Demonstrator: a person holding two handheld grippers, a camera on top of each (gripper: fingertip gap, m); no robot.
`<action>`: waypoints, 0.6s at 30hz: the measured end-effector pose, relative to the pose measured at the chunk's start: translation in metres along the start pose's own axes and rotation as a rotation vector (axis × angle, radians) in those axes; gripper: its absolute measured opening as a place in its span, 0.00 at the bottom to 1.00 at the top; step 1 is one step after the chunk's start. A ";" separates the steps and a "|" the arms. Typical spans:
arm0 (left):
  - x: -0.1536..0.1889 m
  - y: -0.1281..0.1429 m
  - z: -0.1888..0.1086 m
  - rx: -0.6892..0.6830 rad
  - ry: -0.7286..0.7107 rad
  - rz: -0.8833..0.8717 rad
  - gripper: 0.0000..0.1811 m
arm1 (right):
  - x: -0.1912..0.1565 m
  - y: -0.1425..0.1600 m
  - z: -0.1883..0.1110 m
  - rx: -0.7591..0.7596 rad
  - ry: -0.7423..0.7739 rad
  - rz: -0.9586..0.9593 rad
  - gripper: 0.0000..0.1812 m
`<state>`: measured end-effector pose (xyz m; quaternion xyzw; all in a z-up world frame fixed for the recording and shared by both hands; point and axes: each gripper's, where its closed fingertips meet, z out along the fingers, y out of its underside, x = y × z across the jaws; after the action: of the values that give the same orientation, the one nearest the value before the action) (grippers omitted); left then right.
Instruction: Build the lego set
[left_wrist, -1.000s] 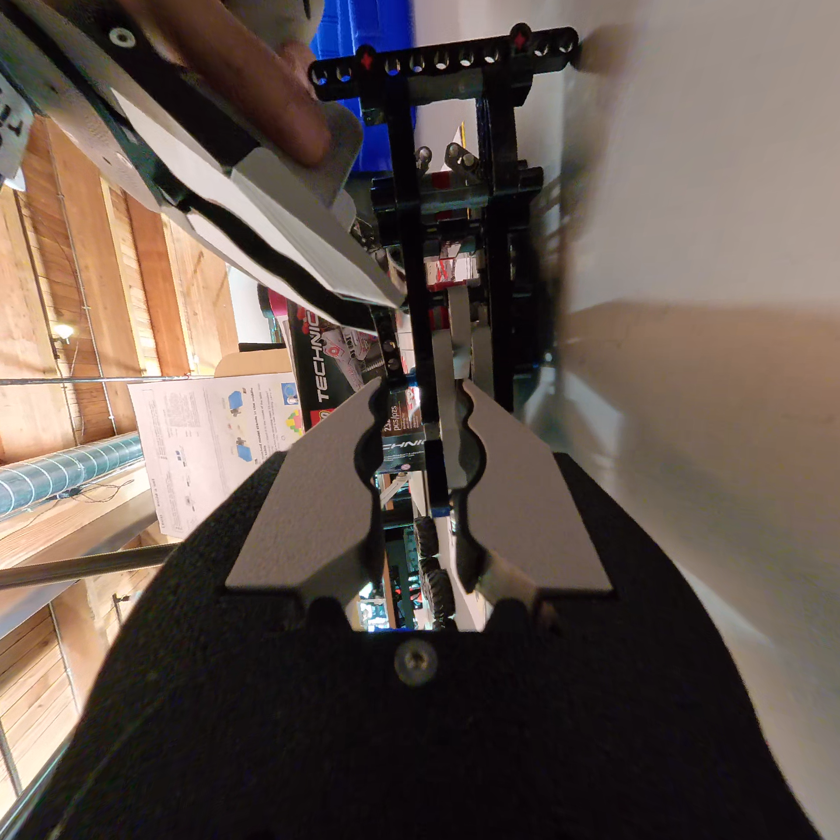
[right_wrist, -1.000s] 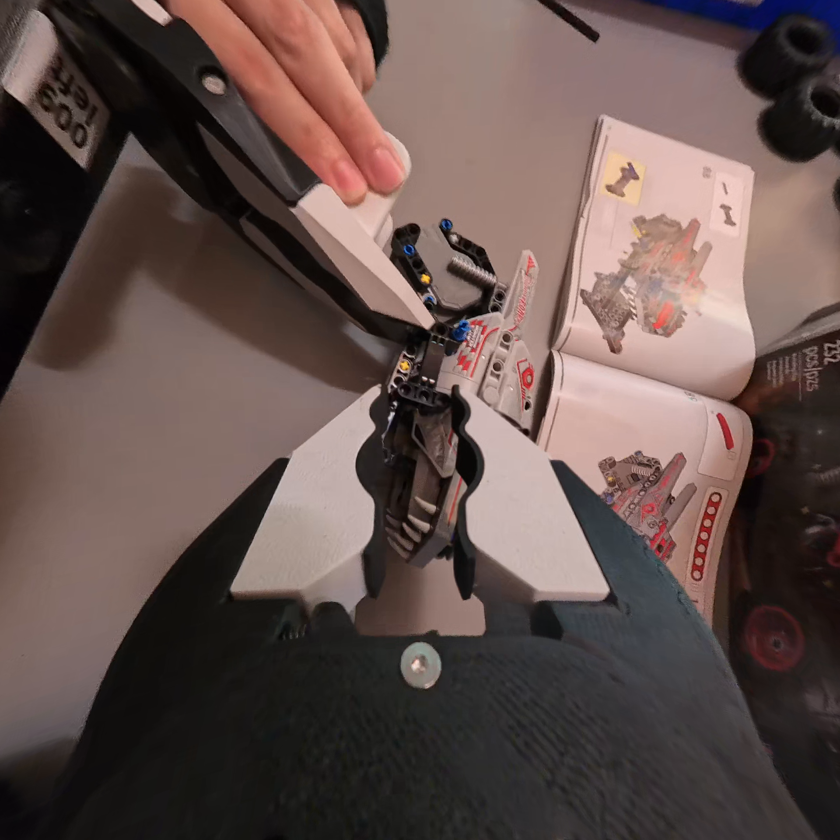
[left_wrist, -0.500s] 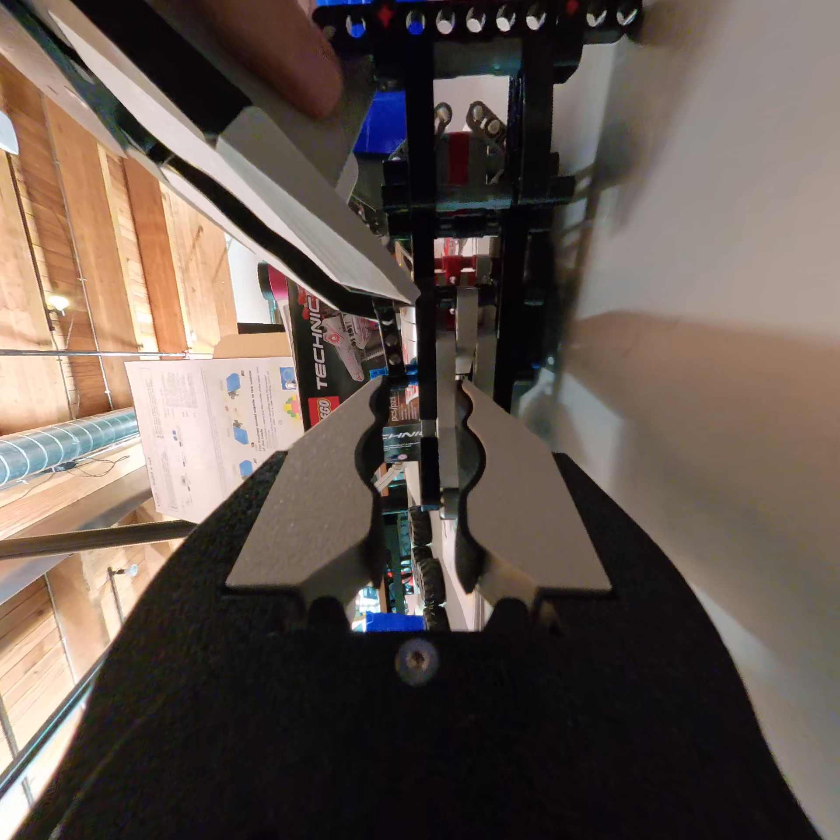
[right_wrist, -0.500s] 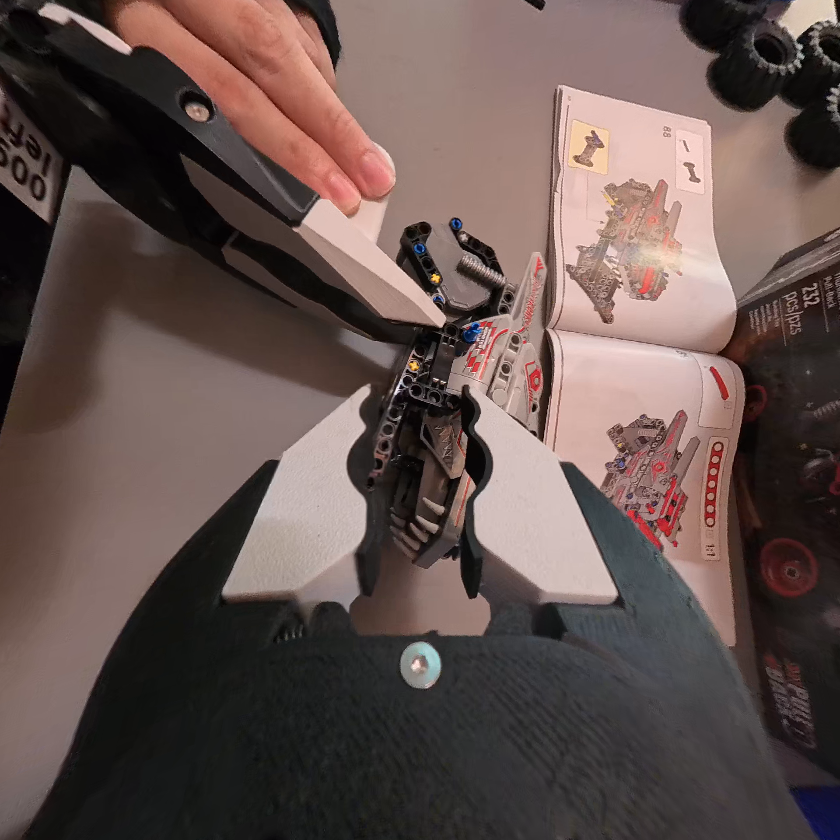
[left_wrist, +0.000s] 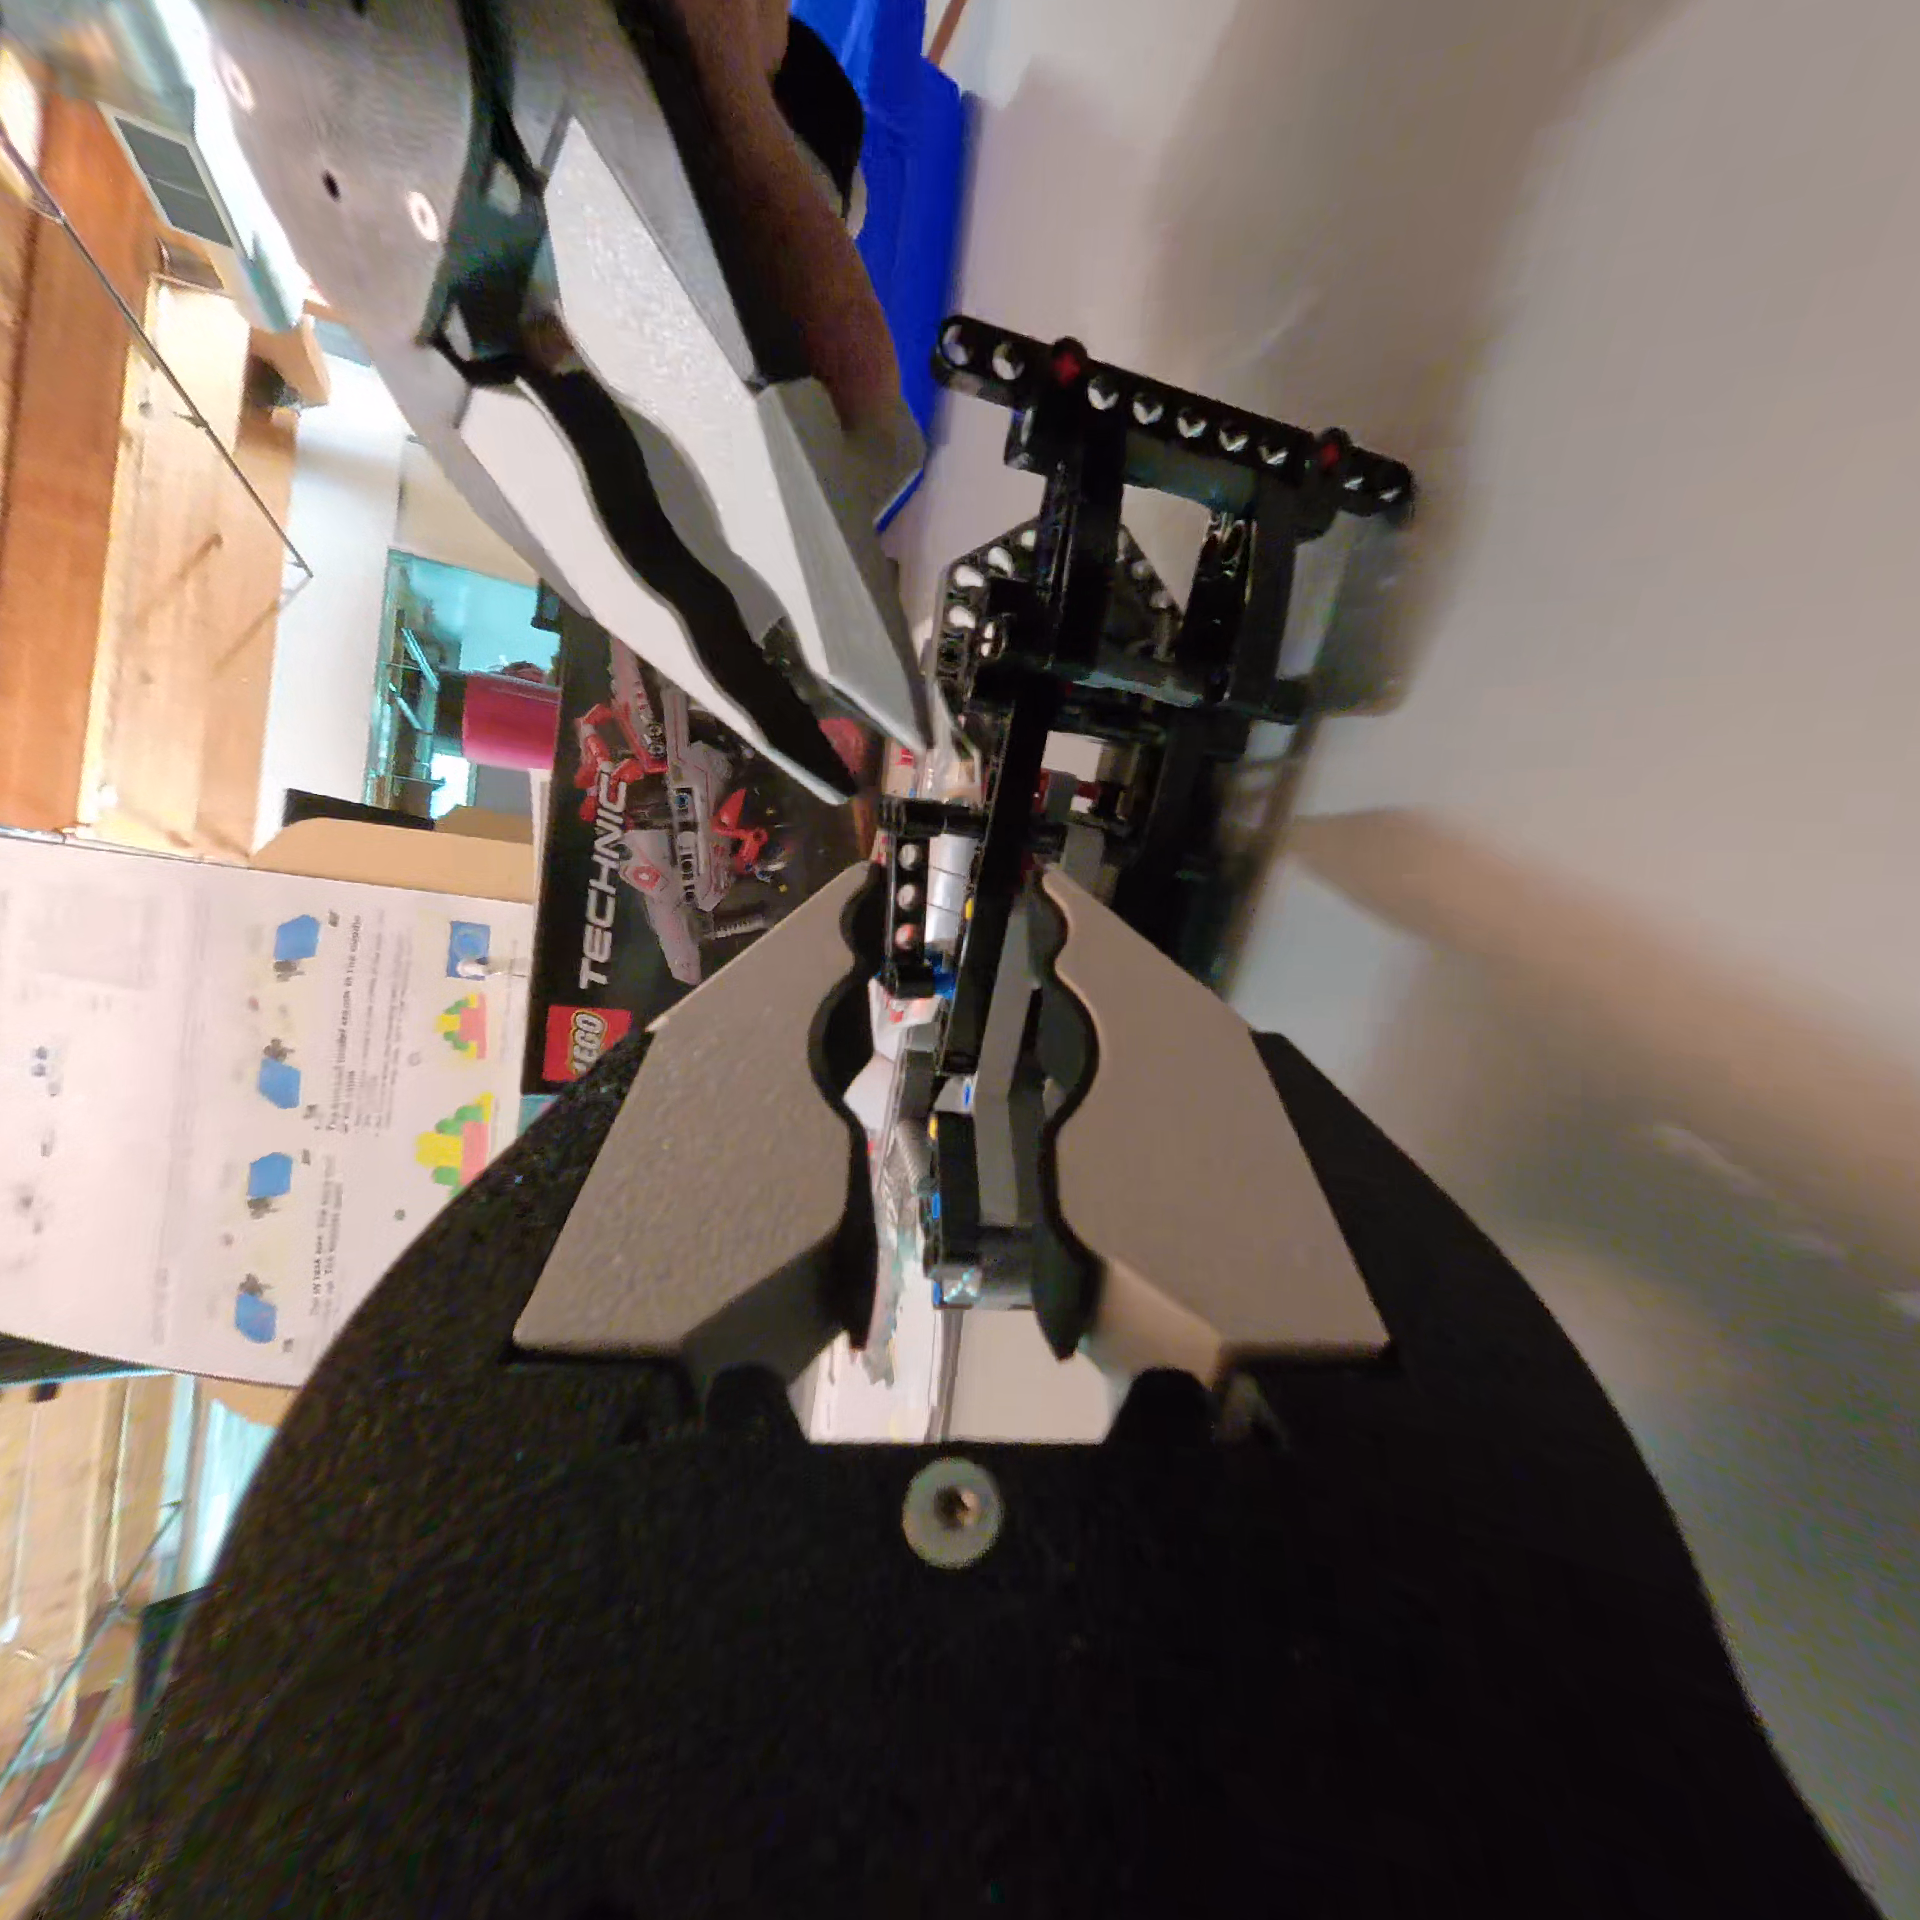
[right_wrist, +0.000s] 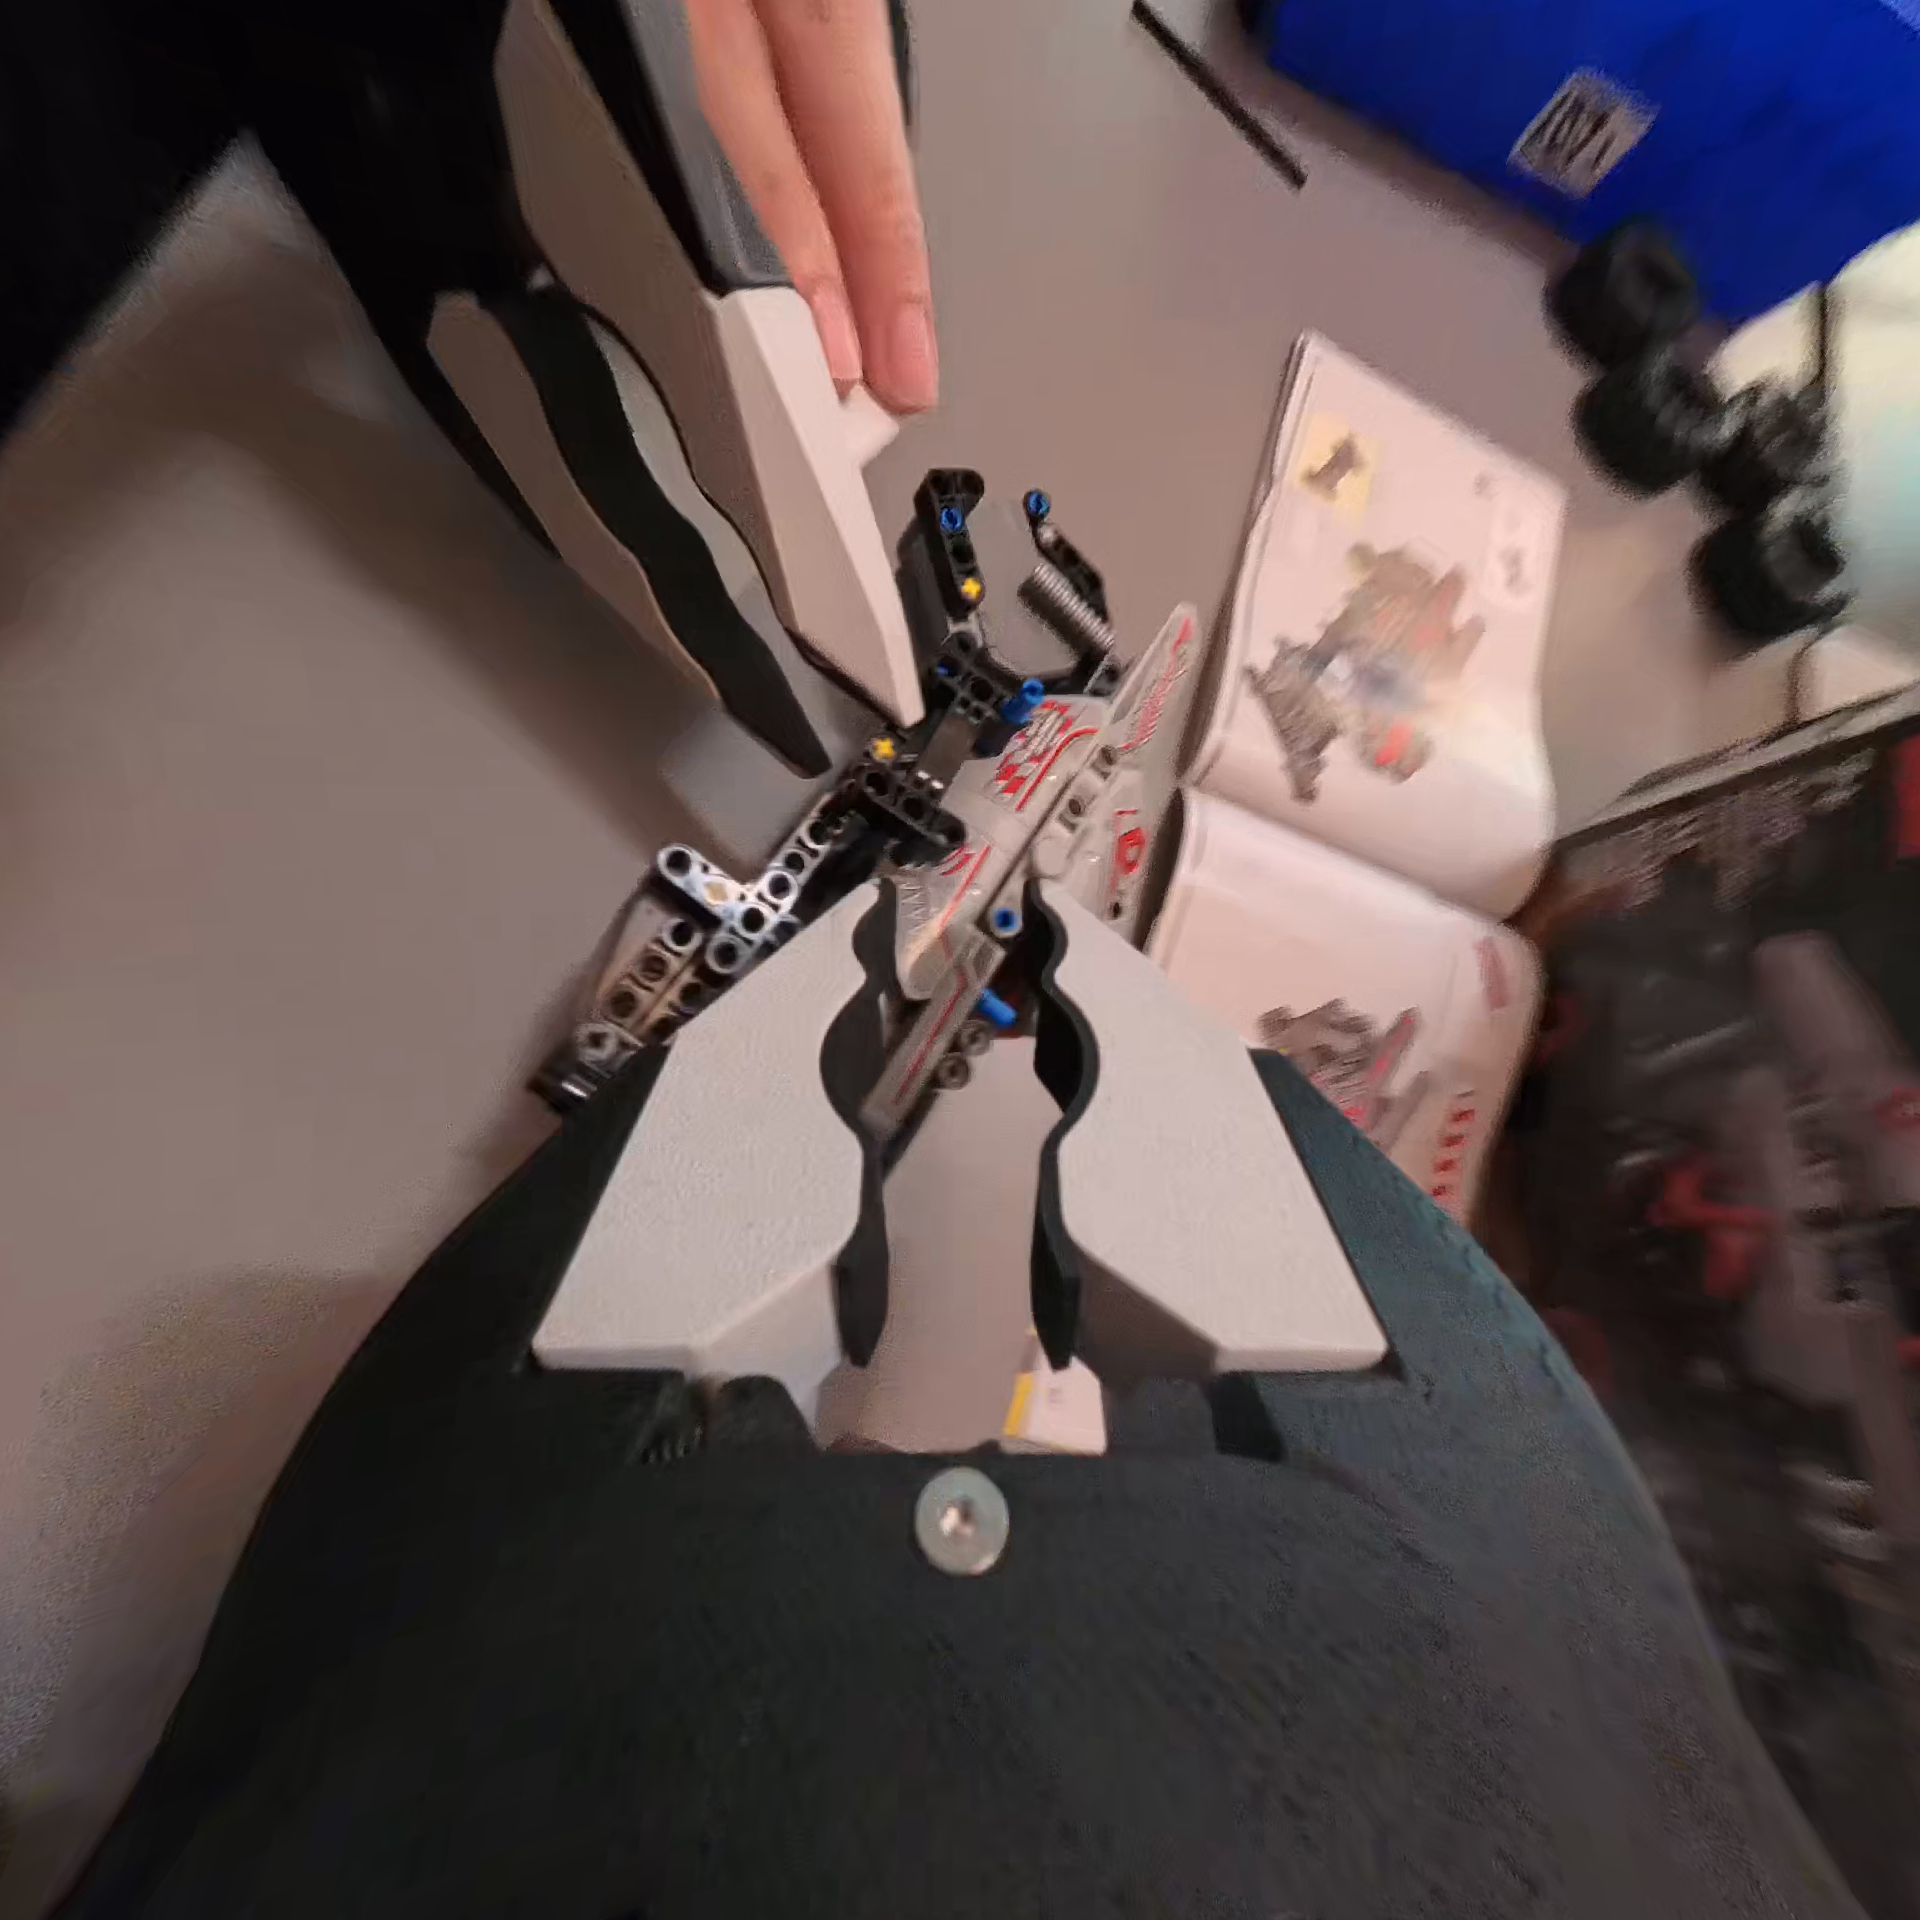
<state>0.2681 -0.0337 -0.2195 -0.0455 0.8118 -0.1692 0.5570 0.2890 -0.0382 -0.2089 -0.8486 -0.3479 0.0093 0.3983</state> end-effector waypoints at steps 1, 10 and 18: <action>0.000 0.001 0.001 -0.005 0.014 -0.018 0.12 | 0.003 -0.003 -0.001 0.023 0.019 -0.048 0.12; 0.008 -0.002 0.005 -0.029 0.004 0.040 0.07 | -0.005 -0.007 0.008 0.073 -0.114 -0.058 0.06; 0.005 0.000 0.006 -0.051 -0.046 0.080 0.03 | -0.005 -0.006 0.010 0.086 -0.143 0.001 0.07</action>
<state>0.2717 -0.0367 -0.2260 -0.0310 0.8040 -0.1248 0.5806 0.2786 -0.0320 -0.2126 -0.8280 -0.3745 0.0851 0.4085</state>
